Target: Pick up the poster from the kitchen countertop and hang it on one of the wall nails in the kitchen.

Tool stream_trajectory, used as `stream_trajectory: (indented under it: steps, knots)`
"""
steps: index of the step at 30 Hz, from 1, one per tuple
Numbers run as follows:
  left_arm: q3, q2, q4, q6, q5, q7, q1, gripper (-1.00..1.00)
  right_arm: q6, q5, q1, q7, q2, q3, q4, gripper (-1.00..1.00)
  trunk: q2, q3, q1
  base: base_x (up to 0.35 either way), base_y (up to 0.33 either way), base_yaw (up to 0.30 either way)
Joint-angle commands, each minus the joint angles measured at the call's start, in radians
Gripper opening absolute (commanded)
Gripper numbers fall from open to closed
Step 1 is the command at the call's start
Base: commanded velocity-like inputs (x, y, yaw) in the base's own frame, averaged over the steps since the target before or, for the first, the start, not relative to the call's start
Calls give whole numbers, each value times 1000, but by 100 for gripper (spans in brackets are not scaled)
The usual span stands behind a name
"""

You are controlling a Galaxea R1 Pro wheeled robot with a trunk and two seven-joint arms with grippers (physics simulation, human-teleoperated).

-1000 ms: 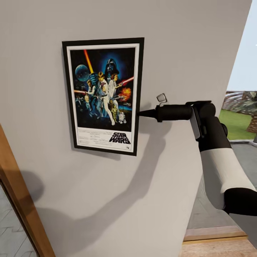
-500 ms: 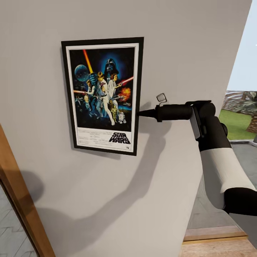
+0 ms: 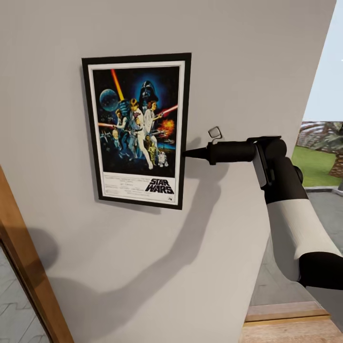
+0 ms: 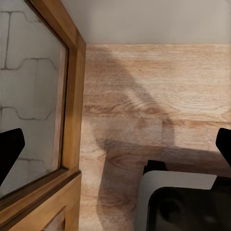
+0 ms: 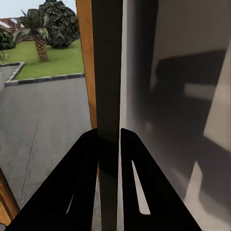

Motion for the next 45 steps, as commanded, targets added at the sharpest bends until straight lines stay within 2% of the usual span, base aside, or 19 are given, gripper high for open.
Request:
stream_trajectory:
  steps: [1, 45]
  knots:
    - [2, 0, 0, -2, 1, -1, 0, 100, 13, -1, 0, 5, -1, 1, 0, -100, -1, 0, 0, 0, 0, 0]
    - [3, 0, 0, -3, 1, -1, 0, 100, 14, -1, 0, 5, -2, 0, -5, -100, -1, 0, 0, 3, -32, 0]
